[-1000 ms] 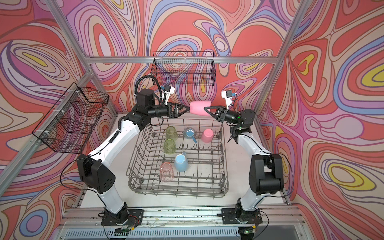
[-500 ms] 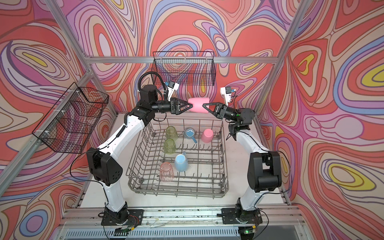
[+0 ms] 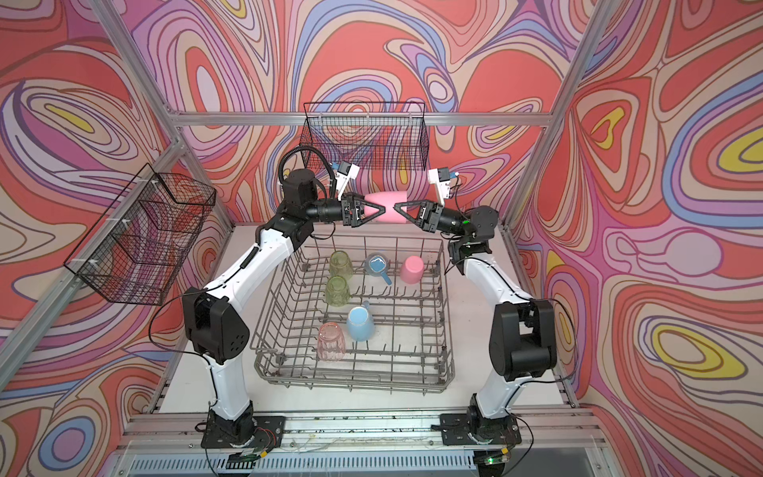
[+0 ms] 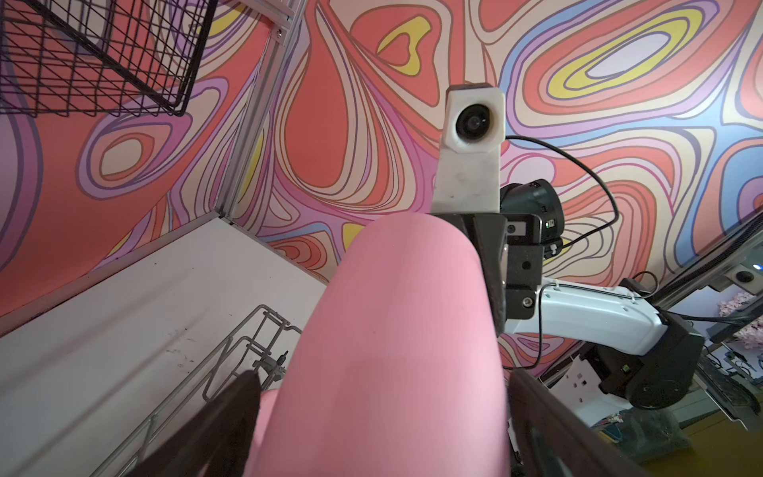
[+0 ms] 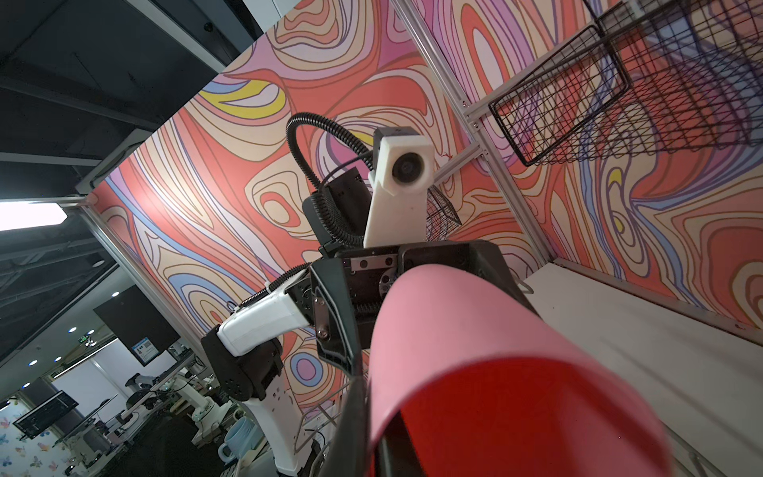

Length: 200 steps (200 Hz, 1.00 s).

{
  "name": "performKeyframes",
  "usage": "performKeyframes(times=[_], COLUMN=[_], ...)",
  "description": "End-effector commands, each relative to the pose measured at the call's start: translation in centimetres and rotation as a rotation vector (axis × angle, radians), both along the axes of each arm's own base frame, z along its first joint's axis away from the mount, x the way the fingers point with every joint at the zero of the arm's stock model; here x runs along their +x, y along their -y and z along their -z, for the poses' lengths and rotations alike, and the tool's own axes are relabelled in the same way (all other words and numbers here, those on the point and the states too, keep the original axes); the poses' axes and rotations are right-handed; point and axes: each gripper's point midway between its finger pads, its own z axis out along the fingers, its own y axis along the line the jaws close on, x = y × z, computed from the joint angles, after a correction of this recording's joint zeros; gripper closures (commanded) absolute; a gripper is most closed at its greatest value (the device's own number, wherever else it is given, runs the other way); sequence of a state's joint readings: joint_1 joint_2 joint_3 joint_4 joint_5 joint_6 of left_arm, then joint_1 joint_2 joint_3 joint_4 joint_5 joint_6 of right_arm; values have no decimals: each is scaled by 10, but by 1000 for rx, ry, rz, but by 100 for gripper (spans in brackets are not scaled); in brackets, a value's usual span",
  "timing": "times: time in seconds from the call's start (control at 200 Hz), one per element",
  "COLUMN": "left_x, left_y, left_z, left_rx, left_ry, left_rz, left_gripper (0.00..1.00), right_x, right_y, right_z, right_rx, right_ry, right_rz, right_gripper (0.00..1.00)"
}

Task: Load the cups into the dish rack
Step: 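Grasp the pink cup with the left gripper beside the right, then open the right gripper and pull it back from the cup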

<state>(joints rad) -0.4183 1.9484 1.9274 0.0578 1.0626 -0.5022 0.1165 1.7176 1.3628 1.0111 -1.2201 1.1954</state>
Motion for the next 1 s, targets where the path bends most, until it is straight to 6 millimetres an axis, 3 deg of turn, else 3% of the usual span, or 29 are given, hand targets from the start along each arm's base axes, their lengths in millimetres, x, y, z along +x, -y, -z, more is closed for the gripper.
performKeyframes(times=[0.0, 0.245, 0.516, 0.701, 0.996], left_x=[-8, -12, -16, -19, -12], left_y=[1, 1, -2, -5, -14], left_z=[-19, -18, -21, -24, -19], left_rx=[-31, -37, -50, -47, -4], left_ry=[67, 78, 92, 110, 105], left_rz=[39, 50, 43, 19, -80], left_gripper=[6, 12, 30, 36, 40], right_x=[5, 9, 23, 26, 34], right_y=[-9, -17, -20, -21, -20], right_z=[0, -2, 8, 12, 21], right_rx=[-14, -16, -13, -14, -36], right_ry=[15, 5, -37, -47, -68], right_rz=[-3, -26, -36, -34, 12], right_gripper=[100, 100, 100, 83, 66])
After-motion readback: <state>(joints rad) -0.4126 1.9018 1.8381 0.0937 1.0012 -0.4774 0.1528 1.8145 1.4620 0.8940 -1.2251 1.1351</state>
